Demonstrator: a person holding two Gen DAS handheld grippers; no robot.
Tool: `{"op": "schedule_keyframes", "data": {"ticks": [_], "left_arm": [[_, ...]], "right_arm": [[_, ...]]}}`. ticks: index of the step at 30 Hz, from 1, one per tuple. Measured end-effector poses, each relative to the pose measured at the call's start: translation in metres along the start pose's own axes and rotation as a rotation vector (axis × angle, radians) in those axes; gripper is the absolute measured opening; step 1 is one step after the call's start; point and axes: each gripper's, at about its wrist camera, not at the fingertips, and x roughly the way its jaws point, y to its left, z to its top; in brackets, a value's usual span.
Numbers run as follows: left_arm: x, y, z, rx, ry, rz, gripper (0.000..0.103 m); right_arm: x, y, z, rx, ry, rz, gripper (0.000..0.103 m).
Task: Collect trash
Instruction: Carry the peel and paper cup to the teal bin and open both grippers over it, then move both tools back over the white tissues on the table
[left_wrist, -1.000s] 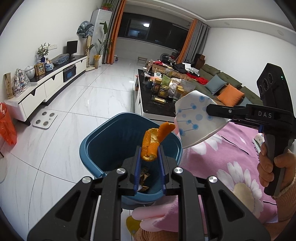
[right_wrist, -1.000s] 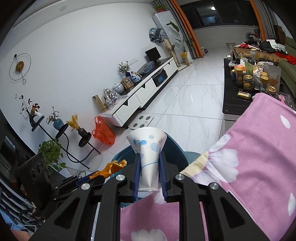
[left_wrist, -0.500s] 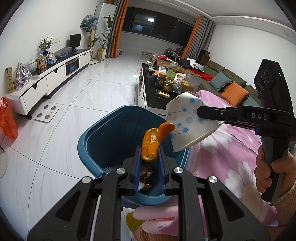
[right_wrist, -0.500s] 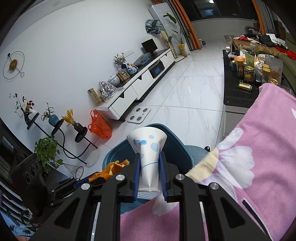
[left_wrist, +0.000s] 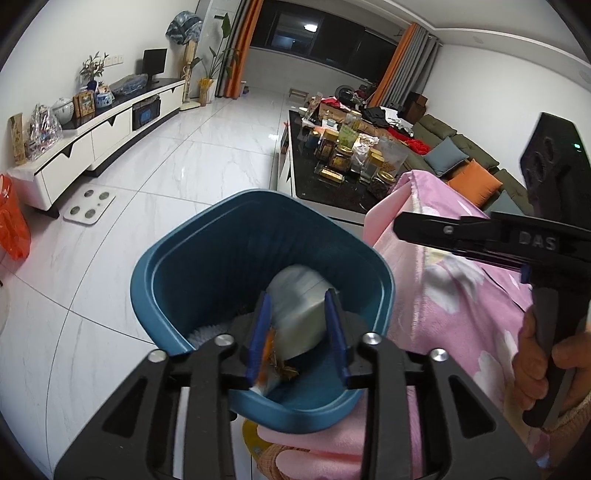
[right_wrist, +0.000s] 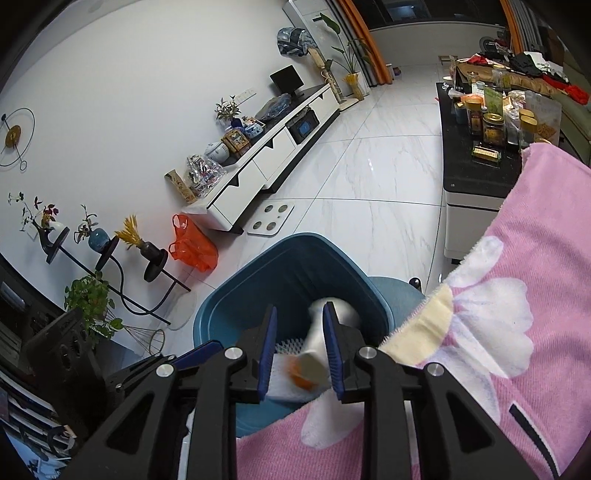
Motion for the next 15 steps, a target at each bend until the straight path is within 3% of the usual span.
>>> {"op": "schedule_keyframes", "data": {"ticks": [5,15], "left_arm": [[-0.003,0.000,-0.003,-0.003,-0.009,0.011,0.039],[-0.054,-0.037,-0.008,0.112,-0.143,-0.027,0.051]], "right_arm": [[-0.017,-0.007,-0.005,-0.006,-0.023,0.004,0.032],[-0.089,-0.014,-0.030,-0.076,-0.108,0.000,0.044]]}}
